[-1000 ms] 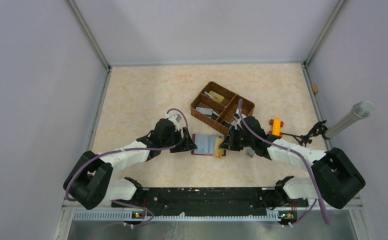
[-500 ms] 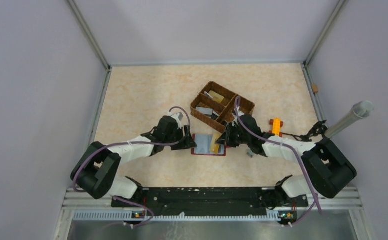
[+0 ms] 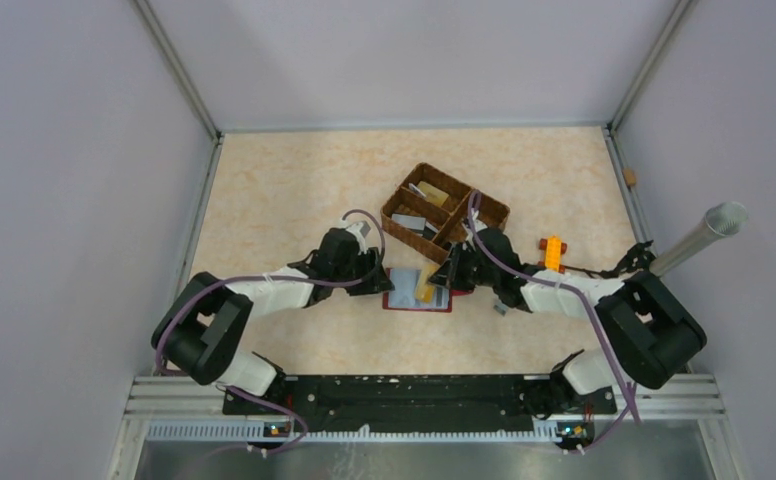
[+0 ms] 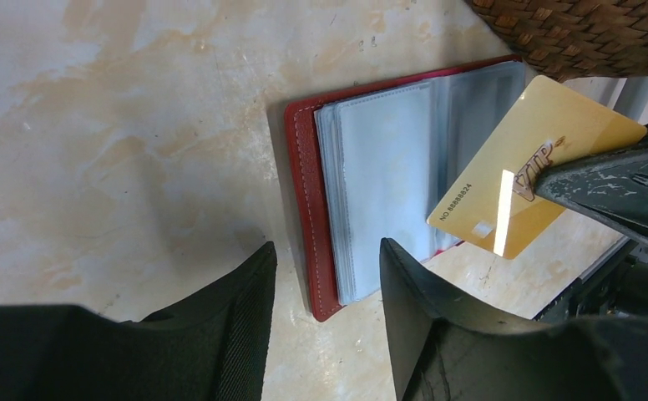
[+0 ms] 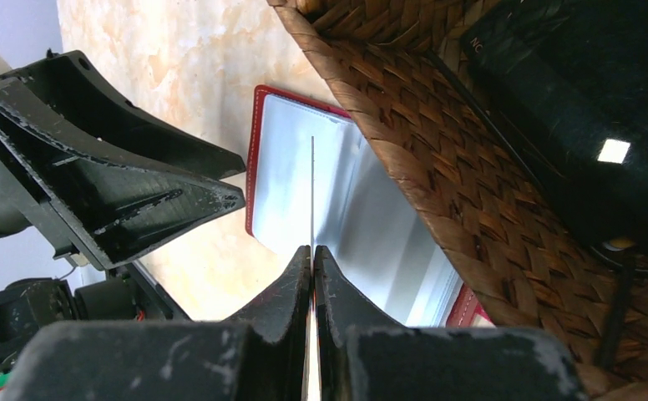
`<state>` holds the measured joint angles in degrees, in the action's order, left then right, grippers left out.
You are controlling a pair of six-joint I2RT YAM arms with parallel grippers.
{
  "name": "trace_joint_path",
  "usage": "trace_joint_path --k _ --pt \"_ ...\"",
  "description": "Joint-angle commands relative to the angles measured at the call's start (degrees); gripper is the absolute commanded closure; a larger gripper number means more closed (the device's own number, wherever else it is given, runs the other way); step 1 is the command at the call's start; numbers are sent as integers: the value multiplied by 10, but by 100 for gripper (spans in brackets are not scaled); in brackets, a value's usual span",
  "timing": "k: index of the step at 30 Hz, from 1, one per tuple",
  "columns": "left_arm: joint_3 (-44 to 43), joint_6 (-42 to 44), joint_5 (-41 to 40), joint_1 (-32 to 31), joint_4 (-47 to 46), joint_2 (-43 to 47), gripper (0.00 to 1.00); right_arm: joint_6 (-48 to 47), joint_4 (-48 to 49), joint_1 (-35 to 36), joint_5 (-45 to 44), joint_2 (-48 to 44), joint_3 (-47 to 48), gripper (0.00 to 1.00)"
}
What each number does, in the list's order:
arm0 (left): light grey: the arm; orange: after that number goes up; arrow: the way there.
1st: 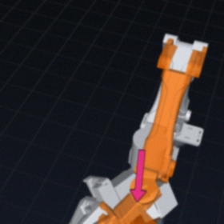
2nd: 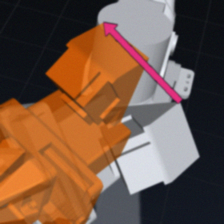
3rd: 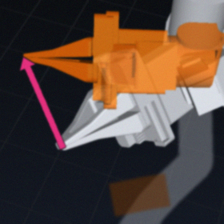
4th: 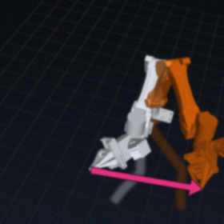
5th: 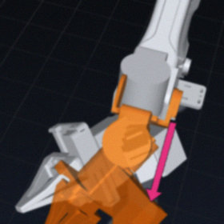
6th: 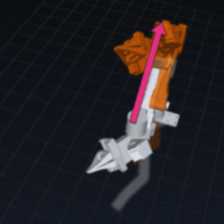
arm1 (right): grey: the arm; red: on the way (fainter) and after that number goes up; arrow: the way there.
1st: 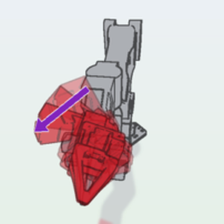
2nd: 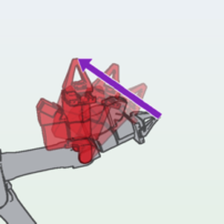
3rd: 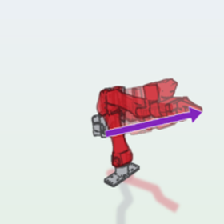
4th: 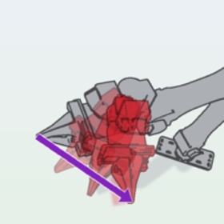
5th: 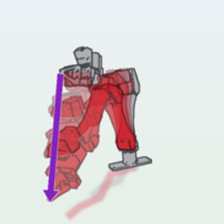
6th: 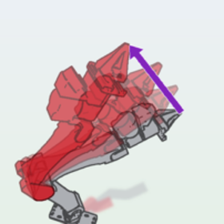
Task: Put the credit cards into the card holder
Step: Insert the credit card into the card holder.
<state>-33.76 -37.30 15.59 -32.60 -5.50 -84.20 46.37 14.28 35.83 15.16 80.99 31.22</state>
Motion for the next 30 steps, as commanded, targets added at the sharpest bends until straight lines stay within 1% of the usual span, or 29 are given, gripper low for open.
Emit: trace_joint_path --k 1,9,16,21,27,30 --pt "-10 17 -7 3 -1 -15 50 14 34 -2 10 18 13 100" --pt "-10 23 -8 4 1 -23 53 22 20 -2 3 29 -3 100" --pt "-13 28 -11 4 1 -36 56 14 -10 -2 -20 15 -8 100" --pt "-15 29 -9 4 -1 -45 60 10 -19 -1 -22 32 -5 100" --pt "-15 33 -13 3 0 -50 61 -1 -49 -1 -50 5 -2 100" --pt "-17 34 -12 3 0 -50 61 -4 -53 -1 -53 6 1 100"
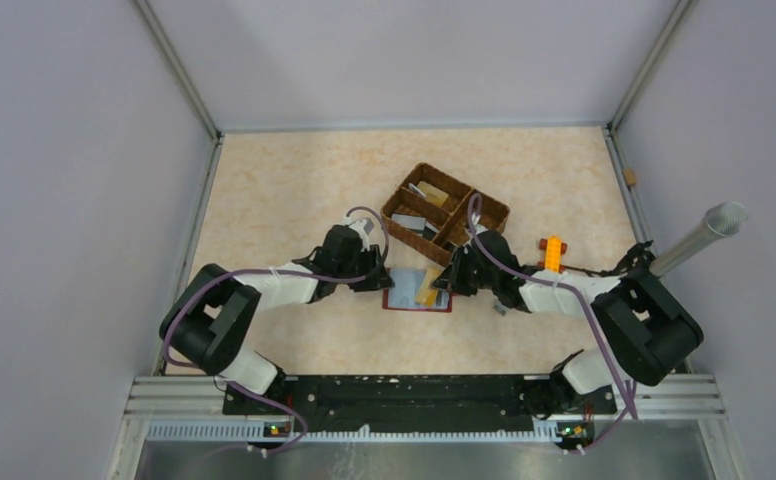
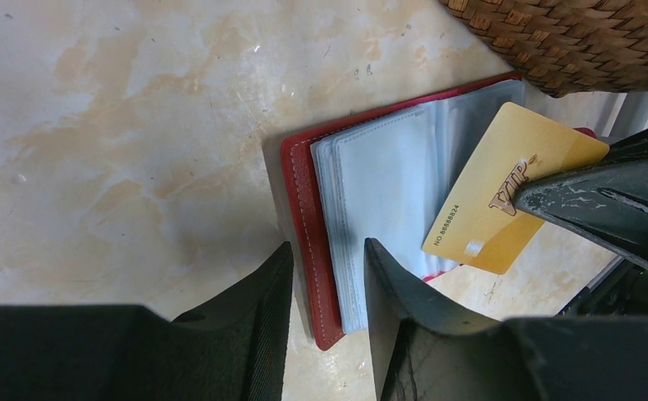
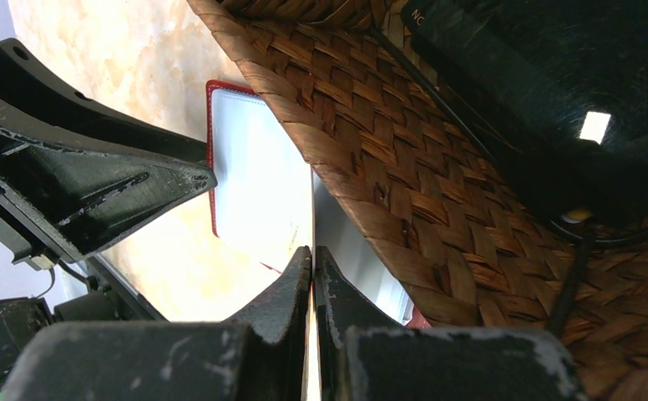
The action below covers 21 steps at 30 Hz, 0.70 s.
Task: Put the credit cards into the card holder
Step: Insert the credit card into the card holder.
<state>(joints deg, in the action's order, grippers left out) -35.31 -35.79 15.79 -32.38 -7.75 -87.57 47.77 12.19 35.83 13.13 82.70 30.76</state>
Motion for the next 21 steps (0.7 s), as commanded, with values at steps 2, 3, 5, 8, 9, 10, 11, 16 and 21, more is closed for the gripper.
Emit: trace_joint_path --k 2,3,5,8,9,10,11,16,21 --pt "-2 19 -14 1 24 -17 61 -18 -27 -1 -29 -4 5 100" --pt "-3 19 -13 2 24 -17 61 -18 -24 0 -27 -1 5 100" --pt "-2 19 -14 1 24 -18 62 -16 -19 -1 -24 4 2 100" --pt "-2 20 -13 1 25 -19 62 -15 -15 -1 -24 5 -1 100" --pt "-2 20 -12 1 24 -20 62 -15 -15 0 -26 5 -1 100" --pt "-2 20 -11 2 23 -22 62 -16 -15 1 -28 6 -1 100" --pt "-2 20 -10 2 22 -23 63 -17 -14 2 -29 9 0 100" --pt "-2 19 -5 1 17 -29 66 -9 7 18 -22 37 6 100" --pt "2 18 -1 1 16 -28 69 1 28 29 -20 57 9 100"
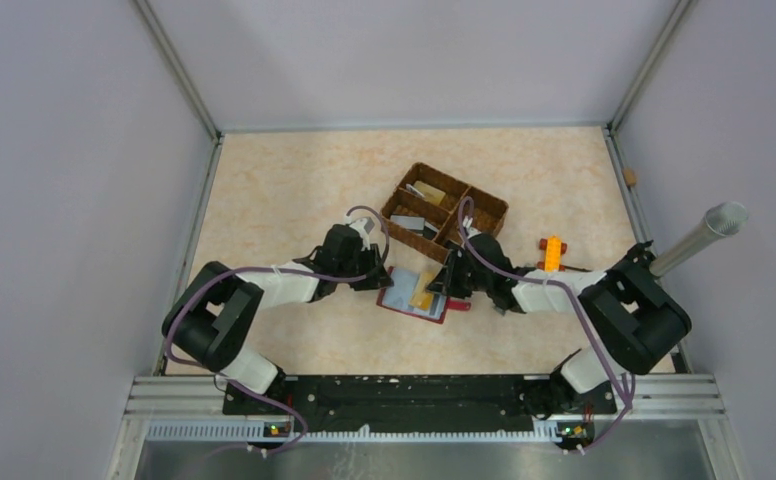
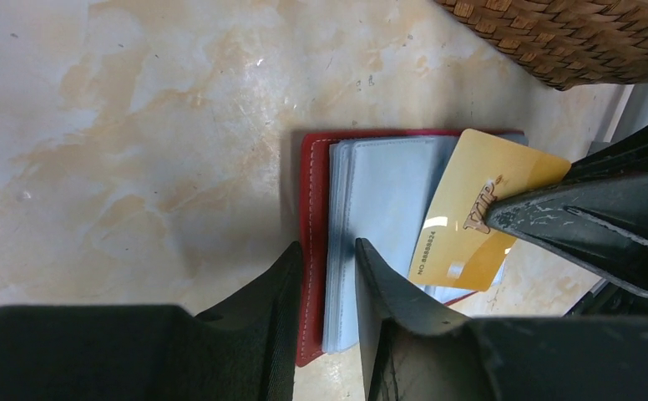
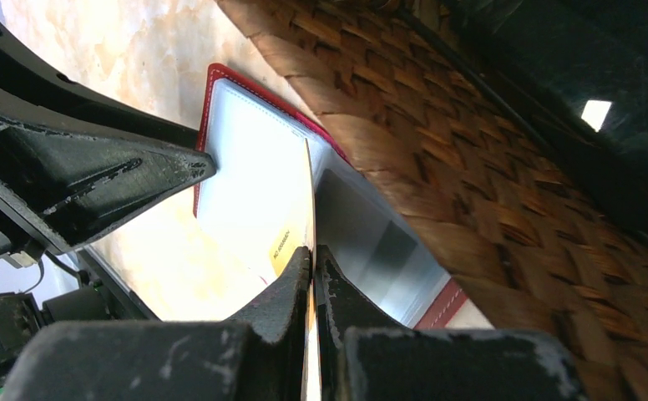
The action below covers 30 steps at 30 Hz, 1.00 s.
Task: Put the credit cards into the card holder
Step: Insert the credit card into the card holder.
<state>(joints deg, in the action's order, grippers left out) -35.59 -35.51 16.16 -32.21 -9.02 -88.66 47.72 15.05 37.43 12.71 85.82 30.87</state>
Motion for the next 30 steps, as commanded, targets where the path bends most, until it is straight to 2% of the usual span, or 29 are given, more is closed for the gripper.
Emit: trace_joint_path --k 1,8,14,22,30 --pt "6 15 -4 -1 29 -16 70 4 1 15 -16 29 8 100" --pt "26 10 5 0 19 -9 87 30 14 33 -32 33 0 100" --pt "55 -5 9 -1 -3 1 94 74 22 63 -68 23 -23 100" --pt "73 -9 3 -1 -10 9 93 117 30 85 -92 16 -55 100" --pt "79 -3 11 -1 -15 12 93 138 40 86 -81 52 -53 100"
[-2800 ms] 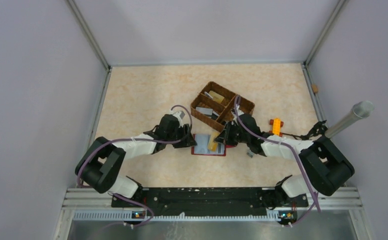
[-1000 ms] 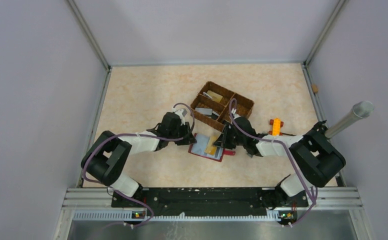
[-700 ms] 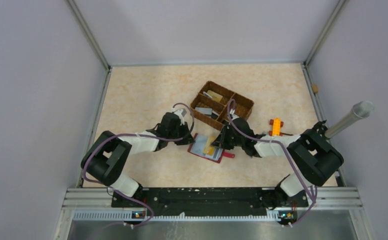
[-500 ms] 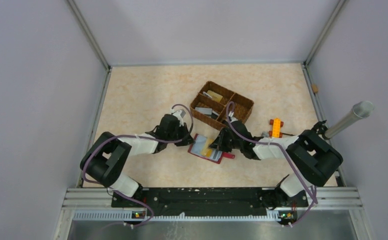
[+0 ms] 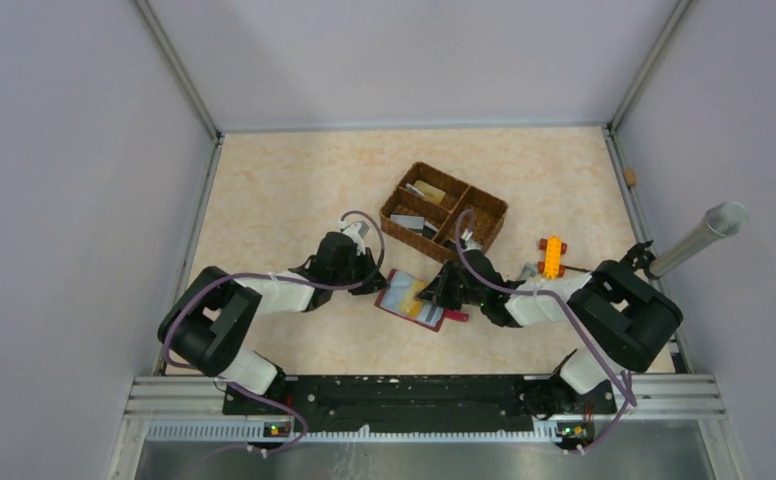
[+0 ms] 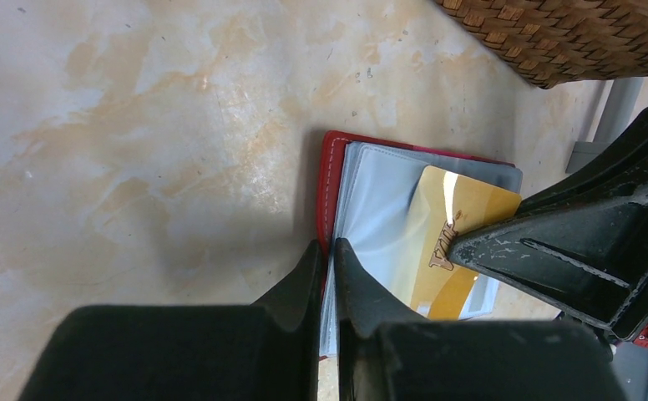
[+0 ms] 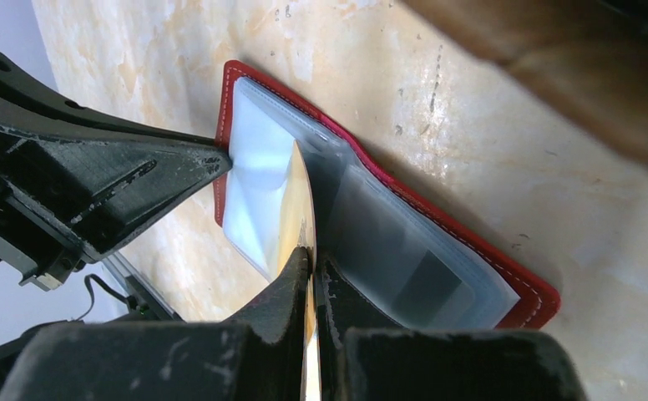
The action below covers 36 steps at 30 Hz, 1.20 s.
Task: Put the credit cards into the card holder
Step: Insert the credit card into the card holder.
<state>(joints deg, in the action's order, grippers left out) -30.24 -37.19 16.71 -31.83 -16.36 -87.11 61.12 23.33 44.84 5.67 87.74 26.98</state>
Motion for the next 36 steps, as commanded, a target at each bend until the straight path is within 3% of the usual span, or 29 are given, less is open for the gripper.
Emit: trace_joint_path --k 1,18,36 --pt "27 14 5 -5 58 -3 93 9 -37 12 -10 37 -17 100" --pt "34 2 -16 -5 59 -2 97 65 -83 26 -54 -5 -56 100" --pt "44 19 24 -5 31 -3 97 78 -66 30 -36 62 -40 100"
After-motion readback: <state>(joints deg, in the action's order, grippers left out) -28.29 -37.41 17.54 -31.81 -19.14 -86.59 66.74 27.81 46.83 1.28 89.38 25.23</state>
